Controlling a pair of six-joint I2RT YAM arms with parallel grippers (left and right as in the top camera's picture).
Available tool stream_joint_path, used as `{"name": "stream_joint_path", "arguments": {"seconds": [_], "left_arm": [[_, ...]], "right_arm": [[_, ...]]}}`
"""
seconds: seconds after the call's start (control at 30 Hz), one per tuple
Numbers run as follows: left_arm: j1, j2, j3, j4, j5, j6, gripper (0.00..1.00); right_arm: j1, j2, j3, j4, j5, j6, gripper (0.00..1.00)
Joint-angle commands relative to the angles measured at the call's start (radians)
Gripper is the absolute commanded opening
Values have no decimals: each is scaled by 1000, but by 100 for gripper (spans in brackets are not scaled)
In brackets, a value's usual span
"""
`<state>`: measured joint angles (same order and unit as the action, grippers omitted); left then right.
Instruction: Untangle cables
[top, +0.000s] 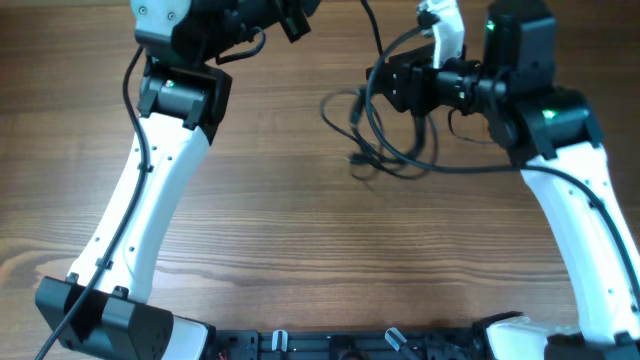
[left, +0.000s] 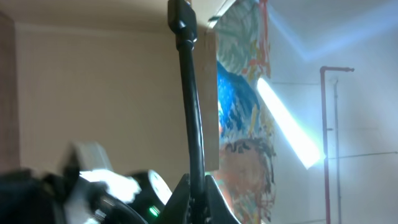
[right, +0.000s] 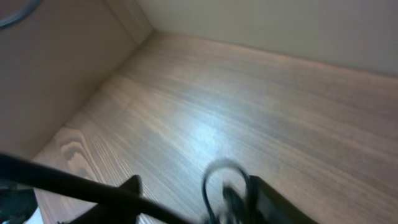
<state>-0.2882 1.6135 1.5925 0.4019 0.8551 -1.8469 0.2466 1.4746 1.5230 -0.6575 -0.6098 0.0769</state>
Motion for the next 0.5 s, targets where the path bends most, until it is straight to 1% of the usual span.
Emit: {"name": "stream_joint_path", "arguments": {"seconds": [0.0,0.03,0.1,0.2,0.27,0.3,0.33,0.37,0.43,0.47], "left_arm": [[-6,-11,11,4,24,4,4],[7,-11,11,-29,29,87,4],[31,-11,11,-145,30,212,4],[89,-11,11,-426,-30,432,4],[132,-11,11,-734,-212,638,4],[142,-11,11,-849,-319,698,4],[148,-11,11,-965,-434,739,4],[149,-11,11,-1065,-554,759,4],[146,-9,11,-1216,-755,837,4],[146,-9,11,-1257,-800,871,4]], "right_arm": [[0,49,8,22,12,26,4],[-10,33,9,20,58,58,4],[-29,-14,9,5,99,67,4],[-57,-114,10,-46,208,133,4],[-75,-198,10,-76,288,204,4],[-76,-222,10,-87,308,253,4],[-76,-246,10,-109,312,328,4],[-73,-253,9,-126,300,359,4],[-47,-237,8,-195,329,371,4],[-37,-218,8,-222,362,370,4]]}}
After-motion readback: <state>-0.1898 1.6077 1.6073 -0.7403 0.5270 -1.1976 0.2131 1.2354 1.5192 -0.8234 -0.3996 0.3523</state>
